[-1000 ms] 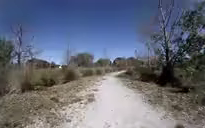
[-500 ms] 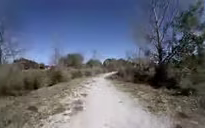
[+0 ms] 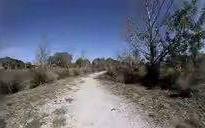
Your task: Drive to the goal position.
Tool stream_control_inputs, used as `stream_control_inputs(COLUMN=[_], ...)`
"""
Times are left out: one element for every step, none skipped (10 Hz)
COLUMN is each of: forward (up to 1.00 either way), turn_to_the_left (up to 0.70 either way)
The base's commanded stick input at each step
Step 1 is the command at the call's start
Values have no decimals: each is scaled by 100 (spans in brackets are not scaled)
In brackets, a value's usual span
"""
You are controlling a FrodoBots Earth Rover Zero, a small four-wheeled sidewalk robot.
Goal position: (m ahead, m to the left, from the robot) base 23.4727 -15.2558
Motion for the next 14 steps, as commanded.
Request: stream_control_inputs(forward=[70,70,70,70,70,70,70,70,70,70,70,70,70,70], turn_to_the_left=[31,16,12,16,16,16,14,8,4,0,0,0,0,0])
